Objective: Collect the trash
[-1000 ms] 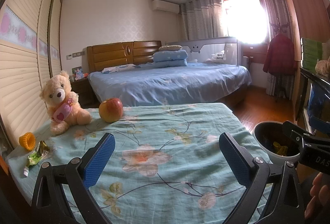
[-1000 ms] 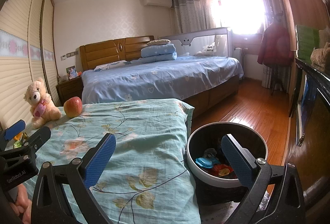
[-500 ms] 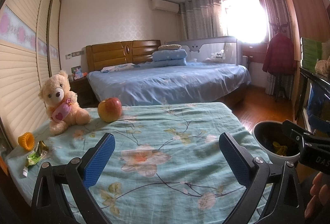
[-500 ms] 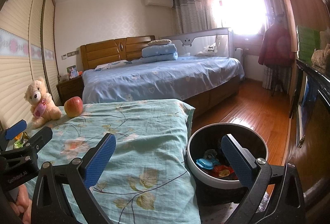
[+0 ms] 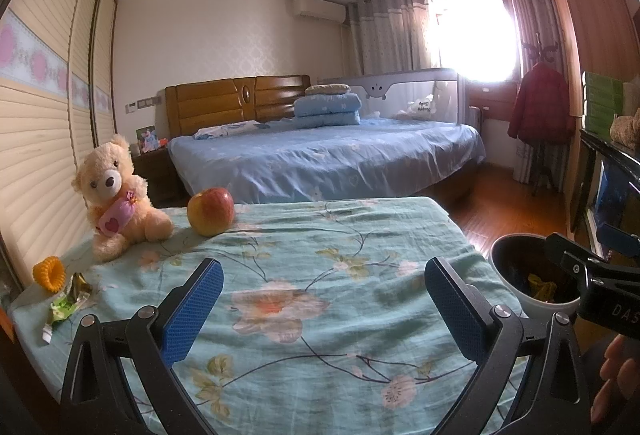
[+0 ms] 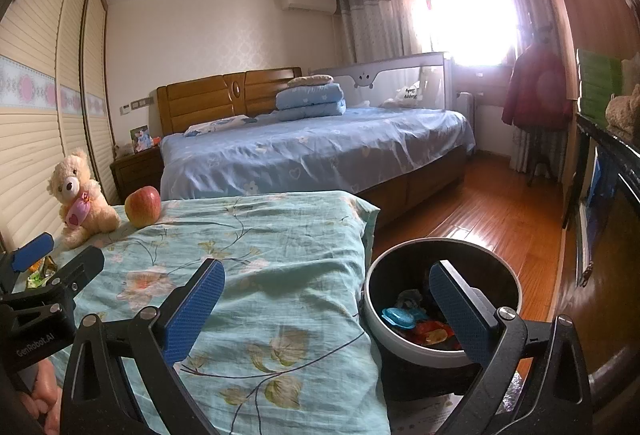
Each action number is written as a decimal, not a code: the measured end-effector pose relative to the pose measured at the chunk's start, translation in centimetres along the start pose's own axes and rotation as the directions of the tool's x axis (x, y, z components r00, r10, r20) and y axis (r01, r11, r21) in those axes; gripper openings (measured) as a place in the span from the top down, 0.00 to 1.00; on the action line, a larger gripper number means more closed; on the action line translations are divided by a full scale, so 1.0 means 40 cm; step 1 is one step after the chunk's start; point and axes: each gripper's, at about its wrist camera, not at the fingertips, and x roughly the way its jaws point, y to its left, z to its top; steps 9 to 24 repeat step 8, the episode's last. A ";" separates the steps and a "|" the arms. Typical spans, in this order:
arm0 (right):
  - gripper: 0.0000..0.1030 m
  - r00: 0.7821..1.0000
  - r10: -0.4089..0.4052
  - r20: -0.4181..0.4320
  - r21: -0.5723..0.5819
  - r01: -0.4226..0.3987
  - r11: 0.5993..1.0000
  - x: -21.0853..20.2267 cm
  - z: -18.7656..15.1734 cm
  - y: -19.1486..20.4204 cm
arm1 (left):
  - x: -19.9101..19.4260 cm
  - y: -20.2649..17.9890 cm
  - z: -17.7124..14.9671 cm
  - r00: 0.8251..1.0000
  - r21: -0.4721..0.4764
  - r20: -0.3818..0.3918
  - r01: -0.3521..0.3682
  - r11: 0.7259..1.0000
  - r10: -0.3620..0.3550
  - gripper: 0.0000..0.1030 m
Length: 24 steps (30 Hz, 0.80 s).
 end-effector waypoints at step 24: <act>0.00 1.000 0.006 -0.014 -0.002 -0.006 1.000 0.008 0.005 0.011 | 0.015 0.012 0.002 1.000 -0.015 -0.018 0.011 1.000 -0.011 0.01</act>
